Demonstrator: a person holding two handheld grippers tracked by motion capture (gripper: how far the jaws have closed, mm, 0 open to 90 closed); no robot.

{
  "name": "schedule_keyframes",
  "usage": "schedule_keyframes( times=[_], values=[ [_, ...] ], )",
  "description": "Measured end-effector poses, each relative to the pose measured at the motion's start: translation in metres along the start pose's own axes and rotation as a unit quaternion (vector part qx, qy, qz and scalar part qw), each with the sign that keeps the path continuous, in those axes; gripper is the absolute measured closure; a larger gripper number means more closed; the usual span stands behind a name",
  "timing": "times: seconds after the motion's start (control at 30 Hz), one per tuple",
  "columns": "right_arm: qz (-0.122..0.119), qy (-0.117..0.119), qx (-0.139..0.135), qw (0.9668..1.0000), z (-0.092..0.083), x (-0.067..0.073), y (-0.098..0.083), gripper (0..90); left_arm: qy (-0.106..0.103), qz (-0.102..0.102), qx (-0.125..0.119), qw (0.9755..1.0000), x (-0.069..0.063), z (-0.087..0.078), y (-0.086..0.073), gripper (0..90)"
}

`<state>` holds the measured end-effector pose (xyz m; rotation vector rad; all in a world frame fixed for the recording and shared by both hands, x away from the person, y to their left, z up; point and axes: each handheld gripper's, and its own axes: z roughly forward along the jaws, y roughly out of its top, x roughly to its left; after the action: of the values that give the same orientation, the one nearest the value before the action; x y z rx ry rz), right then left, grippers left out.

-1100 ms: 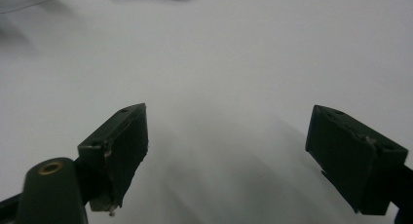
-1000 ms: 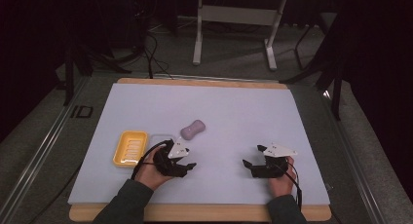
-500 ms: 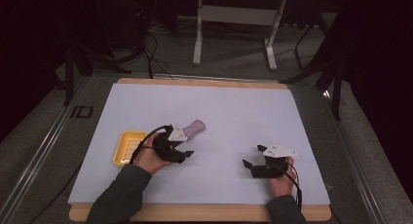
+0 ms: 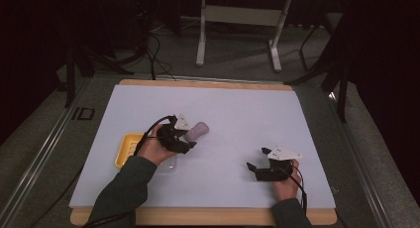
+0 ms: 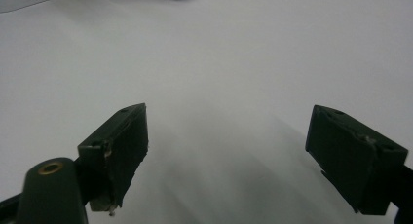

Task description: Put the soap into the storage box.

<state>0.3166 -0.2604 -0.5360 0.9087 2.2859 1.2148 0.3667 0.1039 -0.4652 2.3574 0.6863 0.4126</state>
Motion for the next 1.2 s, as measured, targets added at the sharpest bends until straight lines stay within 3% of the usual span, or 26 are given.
schedule_keyframes(
  times=[0.07,0.9,1.2],
  values=[
    [-0.001,0.0,0.0,1.0,0.0,0.0,0.0,15.3,0.007,-0.005,0.002,1.0,0.002,0.002,0.003,38.9],
    [-0.001,0.0,0.002,1.0,0.0,0.0,0.0,15.3,0.004,-0.027,0.041,0.9988,0.029,0.033,0.015,35.9],
    [-0.001,0.0,0.002,1.0,0.0,0.0,0.0,15.3,-0.002,-0.024,0.053,0.9983,0.035,0.042,0.019,35.3]
  ],
)
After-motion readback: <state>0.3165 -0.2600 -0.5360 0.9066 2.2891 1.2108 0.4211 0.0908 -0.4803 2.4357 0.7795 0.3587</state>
